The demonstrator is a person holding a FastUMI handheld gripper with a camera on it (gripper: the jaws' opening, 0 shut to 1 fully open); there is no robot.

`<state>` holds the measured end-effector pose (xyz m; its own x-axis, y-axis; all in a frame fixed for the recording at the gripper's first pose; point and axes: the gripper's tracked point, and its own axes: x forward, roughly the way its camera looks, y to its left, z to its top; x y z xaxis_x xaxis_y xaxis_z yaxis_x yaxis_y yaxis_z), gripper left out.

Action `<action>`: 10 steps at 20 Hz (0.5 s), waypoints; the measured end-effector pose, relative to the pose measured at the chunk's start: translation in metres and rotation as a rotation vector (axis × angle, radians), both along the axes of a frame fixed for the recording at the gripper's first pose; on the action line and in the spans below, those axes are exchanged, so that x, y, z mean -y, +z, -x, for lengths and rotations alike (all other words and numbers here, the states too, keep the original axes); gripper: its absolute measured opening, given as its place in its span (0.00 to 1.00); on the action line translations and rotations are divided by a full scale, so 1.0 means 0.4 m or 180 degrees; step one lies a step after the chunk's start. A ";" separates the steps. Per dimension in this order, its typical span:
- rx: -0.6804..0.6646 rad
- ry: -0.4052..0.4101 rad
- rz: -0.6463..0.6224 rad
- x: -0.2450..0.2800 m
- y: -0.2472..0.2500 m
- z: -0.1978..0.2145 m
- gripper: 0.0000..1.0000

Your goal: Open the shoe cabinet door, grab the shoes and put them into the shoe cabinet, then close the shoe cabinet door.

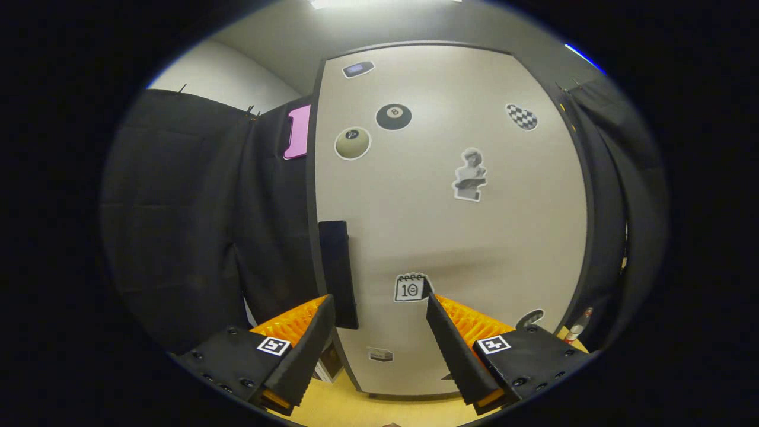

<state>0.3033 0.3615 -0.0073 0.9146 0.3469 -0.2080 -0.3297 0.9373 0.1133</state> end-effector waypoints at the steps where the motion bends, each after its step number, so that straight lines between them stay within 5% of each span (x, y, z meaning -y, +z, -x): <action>1: 0.0045 -0.0018 0.0020 0.031 0.016 0.028 0.98; 10: 0.0336 -0.0416 0.0252 0.366 0.119 0.290 0.98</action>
